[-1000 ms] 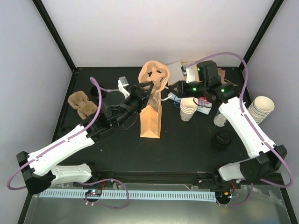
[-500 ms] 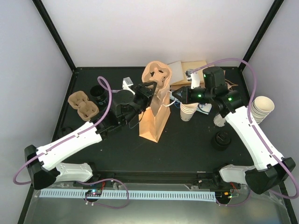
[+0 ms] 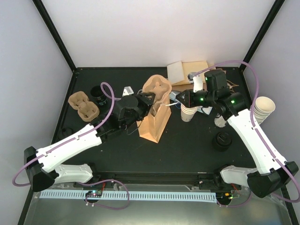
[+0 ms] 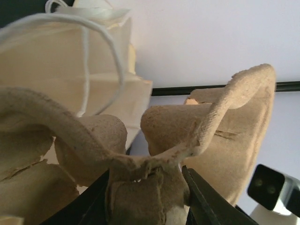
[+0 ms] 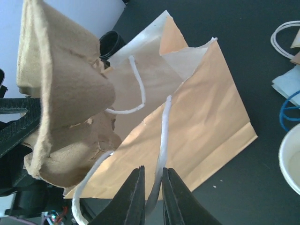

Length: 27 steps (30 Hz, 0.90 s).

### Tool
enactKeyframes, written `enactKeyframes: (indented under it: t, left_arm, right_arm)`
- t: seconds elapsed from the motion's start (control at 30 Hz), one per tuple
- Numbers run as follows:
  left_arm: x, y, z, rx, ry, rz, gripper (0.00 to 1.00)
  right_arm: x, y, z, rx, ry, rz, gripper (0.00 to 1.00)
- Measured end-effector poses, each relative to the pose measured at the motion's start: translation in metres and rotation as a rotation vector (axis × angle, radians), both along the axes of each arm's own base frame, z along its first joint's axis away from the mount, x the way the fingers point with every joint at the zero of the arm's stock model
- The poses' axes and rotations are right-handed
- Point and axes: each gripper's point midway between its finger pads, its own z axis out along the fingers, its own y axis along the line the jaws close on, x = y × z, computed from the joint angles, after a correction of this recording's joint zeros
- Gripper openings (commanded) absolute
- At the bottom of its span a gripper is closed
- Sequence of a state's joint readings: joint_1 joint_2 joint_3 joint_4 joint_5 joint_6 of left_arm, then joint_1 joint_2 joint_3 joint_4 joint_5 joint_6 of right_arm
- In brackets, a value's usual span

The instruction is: Pack the takeout coffee

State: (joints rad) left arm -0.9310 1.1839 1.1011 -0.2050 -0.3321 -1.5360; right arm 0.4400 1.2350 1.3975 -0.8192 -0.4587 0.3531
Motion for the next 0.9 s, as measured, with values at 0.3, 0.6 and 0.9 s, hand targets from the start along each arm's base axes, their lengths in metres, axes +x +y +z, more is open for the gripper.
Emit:
enactKeyframes:
  t: [0.3,0.6,0.9]
  left_arm:
    - [-0.017,0.006,-0.028,0.040,0.089,-0.026,0.36]
    - [-0.023,0.012,-0.044,0.069,0.154,-0.015,0.36]
    - [-0.029,0.011,-0.047,0.075,0.174,-0.041,0.36]
  right_arm:
    - [-0.008,-0.014,-0.008,-0.092,-0.023,-0.002,0.17]
    - [-0.011,-0.024,-0.014,-0.171,-0.034,0.001,0.38]
    - [0.035,-0.018,0.046,-0.206,-0.266,-0.026,0.54]
